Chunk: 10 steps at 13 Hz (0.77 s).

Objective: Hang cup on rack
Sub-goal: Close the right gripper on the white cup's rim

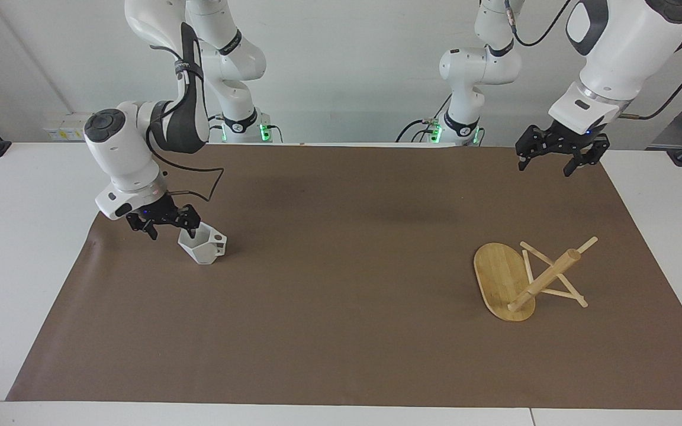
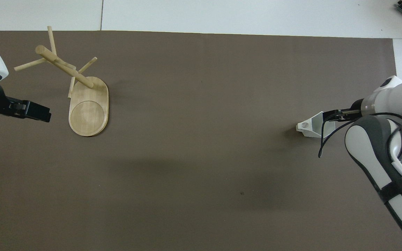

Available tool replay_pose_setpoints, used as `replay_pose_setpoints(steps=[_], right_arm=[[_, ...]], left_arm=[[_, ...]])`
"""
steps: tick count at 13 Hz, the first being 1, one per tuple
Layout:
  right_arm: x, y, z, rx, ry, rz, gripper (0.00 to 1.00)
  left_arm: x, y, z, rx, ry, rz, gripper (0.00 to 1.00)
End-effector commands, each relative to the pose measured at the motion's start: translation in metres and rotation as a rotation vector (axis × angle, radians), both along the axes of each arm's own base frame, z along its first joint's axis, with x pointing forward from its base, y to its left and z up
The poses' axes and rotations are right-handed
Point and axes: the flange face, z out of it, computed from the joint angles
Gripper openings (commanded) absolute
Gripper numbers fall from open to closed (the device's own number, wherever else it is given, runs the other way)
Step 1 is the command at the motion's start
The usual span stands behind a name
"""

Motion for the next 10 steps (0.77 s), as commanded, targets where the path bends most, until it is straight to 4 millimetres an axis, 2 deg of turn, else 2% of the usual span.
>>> replay_pose_setpoints(steps=[1,7,10], right_arm=[[-0.008,-0.006,-0.013,0.003,-0.033,-0.025,1.0],[-0.017,-0.005,-0.022,0.011,-0.013,-0.11,1.0],[-0.018,-0.006,-0.036,0.012,0.009,-0.127,1.0]], left_arm=[[-0.006,0.003,0.003,-0.013,0.006,-0.002,1.0],[-0.006,0.003,0.003,-0.013,0.008,-0.002,1.0],[-0.006,0.003,0.003,-0.013,0.008,-0.002,1.0]])
